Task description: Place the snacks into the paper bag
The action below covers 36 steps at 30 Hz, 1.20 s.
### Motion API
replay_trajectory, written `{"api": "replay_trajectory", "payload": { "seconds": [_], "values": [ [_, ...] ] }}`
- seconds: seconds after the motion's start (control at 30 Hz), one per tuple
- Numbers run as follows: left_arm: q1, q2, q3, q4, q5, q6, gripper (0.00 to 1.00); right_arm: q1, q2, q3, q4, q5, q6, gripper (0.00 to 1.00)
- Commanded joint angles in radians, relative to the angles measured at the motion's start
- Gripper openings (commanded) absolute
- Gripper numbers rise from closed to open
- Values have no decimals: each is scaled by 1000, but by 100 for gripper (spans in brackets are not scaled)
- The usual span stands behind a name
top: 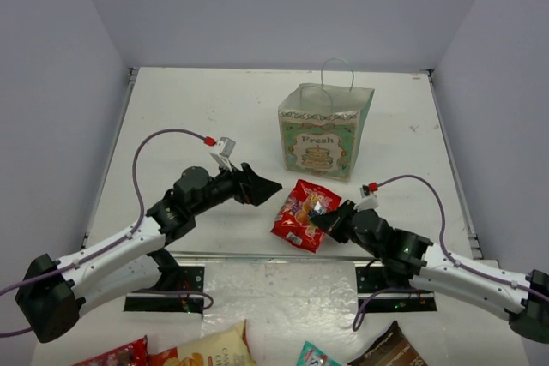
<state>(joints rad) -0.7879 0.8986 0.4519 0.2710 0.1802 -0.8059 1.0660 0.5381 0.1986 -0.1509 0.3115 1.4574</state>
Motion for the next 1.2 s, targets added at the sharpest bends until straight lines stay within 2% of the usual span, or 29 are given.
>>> {"api": "replay_trajectory", "payload": {
  "seconds": [0.0, 0.1, 0.3, 0.47, 0.63, 0.73, 0.93, 1.03, 1.17],
  "values": [
    [38, -39, 56, -131, 1, 60, 100, 5, -107, 146, -155, 96, -138, 0],
    [52, -49, 77, -154, 10, 65, 100, 5, -139, 256, -252, 147, -251, 0],
    [58, -47, 82, -158, 15, 65, 100, 5, -130, 488, -312, 245, -478, 0],
    [58, -40, 36, -105, 45, 34, 100, 3, -11, 692, -314, 304, -664, 0],
    [56, -64, 13, -108, 19, 47, 100, 2, 118, 938, -260, 356, -851, 0],
    [56, -81, -2, -112, 21, 50, 100, 2, 155, 1004, -214, 362, -948, 0],
    [56, -104, -28, -119, 15, 57, 100, -49, 276, 1182, -150, 299, -1084, 0],
    [56, -113, -36, -122, 19, 60, 100, -118, 348, 1272, -151, 223, -1108, 0],
    [56, -115, -41, -122, 27, 59, 100, -279, 417, 1360, -151, 68, -1088, 0]
  ]
}}
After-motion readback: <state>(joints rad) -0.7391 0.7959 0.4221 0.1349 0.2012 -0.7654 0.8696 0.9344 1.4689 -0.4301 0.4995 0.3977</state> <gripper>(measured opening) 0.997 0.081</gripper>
